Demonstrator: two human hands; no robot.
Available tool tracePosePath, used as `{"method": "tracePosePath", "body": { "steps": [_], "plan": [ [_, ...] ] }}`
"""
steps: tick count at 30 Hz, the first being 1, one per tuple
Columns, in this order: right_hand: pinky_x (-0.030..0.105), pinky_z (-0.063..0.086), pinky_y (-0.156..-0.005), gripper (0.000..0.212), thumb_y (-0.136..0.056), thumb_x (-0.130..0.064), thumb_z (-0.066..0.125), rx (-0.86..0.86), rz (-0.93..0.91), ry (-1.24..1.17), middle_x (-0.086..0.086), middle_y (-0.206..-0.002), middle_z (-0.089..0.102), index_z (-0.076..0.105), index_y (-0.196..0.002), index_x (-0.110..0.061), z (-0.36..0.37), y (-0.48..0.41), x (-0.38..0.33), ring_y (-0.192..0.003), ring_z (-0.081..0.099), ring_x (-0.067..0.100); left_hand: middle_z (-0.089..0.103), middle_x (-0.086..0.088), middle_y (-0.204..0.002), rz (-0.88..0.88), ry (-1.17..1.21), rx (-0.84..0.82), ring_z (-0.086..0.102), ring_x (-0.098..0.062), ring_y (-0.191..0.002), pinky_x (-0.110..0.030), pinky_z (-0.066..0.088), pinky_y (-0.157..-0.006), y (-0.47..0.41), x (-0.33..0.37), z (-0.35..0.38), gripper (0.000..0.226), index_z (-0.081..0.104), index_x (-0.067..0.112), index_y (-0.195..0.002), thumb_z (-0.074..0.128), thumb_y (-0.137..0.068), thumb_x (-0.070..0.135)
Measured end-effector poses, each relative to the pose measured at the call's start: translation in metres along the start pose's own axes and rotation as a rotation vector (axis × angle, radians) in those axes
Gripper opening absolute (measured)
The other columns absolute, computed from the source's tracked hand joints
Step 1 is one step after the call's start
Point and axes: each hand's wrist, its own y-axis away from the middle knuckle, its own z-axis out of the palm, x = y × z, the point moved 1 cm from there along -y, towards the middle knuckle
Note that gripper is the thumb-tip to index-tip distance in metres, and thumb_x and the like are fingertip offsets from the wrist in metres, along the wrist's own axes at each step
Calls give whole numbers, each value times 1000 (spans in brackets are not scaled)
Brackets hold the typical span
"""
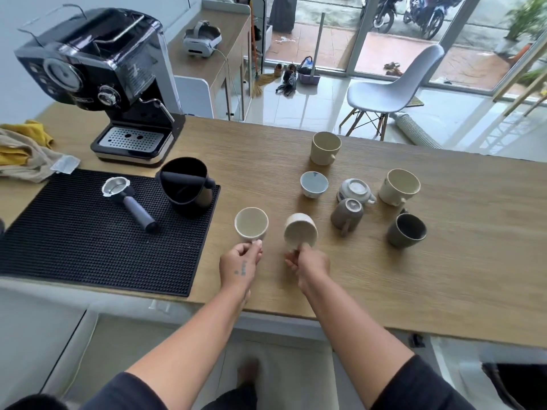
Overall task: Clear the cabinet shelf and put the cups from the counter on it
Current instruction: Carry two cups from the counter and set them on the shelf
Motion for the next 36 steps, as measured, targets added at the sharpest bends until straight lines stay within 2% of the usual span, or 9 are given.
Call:
{"method": "tracePosePath", "body": {
  "steps": [4, 8, 13, 16, 18, 22, 25, 29, 36],
  "plan": [
    [38, 53, -68, 27, -83, -19, 56, 41, -124, 111, 6, -59, 62, 63, -59, -8, -50, 11, 13, -59, 57, 22, 74, -2, -77, 61, -55, -37, 69, -14, -82, -29, 53, -84, 44, -25, -2, 13, 71, 13, -74, 73, -84, 21],
    [33, 39, -60, 24, -89, -24, 47, -17, -251, 280, 7, -75, 62, 62, -75, -11, -103, 29, 26, -65, 50, 20, 73, -9, -84, 82, -28, -66, 69, -17, -84, -29, 54, -85, 94, -48, -4, 9, 70, 11, -78, 71, -86, 16],
    [43, 51, -77, 23, -92, -27, 39, -142, -431, 399, -1, -89, 67, 61, -85, -29, -160, 54, 65, -89, 63, 21, 71, -15, -82, 77, -23, -82, 68, -21, -83, -32, 54, -84, 153, -89, -28, 13, 72, 6, -75, 68, -87, 7],
    [45, 54, -72, 23, -92, -23, 42, -184, -442, 507, 6, -85, 69, 64, -86, -19, -187, 65, 99, -82, 68, 25, 70, -15, -76, 90, -102, -91, 67, -18, -77, -35, 54, -80, 178, -114, -56, 12, 71, -1, -73, 70, -84, 4],
    [45, 54, -68, 23, -88, -23, 46, -191, -447, 569, 10, -77, 69, 62, -80, -9, -197, 66, 121, -75, 68, 24, 70, -13, -72, 83, -180, -109, 66, -19, -76, -42, 53, -82, 182, -133, -79, 16, 71, 2, -69, 75, -76, 16],
    [46, 55, -67, 38, -75, -36, 47, -168, -354, 664, 7, -63, 65, 56, -67, 0, -198, 52, 161, -68, 68, 25, 69, -24, -74, 22, -358, -130, 64, -25, -76, -58, 51, -87, 162, -176, -122, 36, 70, 7, -66, 76, -61, 42],
    [45, 57, -72, 33, -82, -25, 49, -175, -253, 621, 5, -59, 66, 61, -66, 2, -185, 31, 189, -61, 71, 20, 74, -11, -73, -27, -399, -114, 71, -30, -81, -53, 54, -89, 133, -199, -132, 33, 73, 17, -65, 73, -60, 50],
    [33, 52, -64, 31, -85, -25, 50, -119, -232, 558, 6, -57, 68, 65, -62, -9, -153, -18, 215, -58, 67, 23, 73, -7, -71, 34, -458, -128, 69, -24, -74, -33, 52, -77, 80, -215, -115, 24, 69, 18, -61, 71, -79, 33],
    [29, 46, -56, 31, -81, -24, 54, -112, -353, 494, 5, -49, 62, 61, -56, -7, -91, -121, 235, -50, 63, 19, 74, -4, -76, 141, -469, -80, 70, -24, -81, -32, 53, -72, -28, -255, -78, 24, 66, 17, -67, 65, -87, 30]
  ]
}}
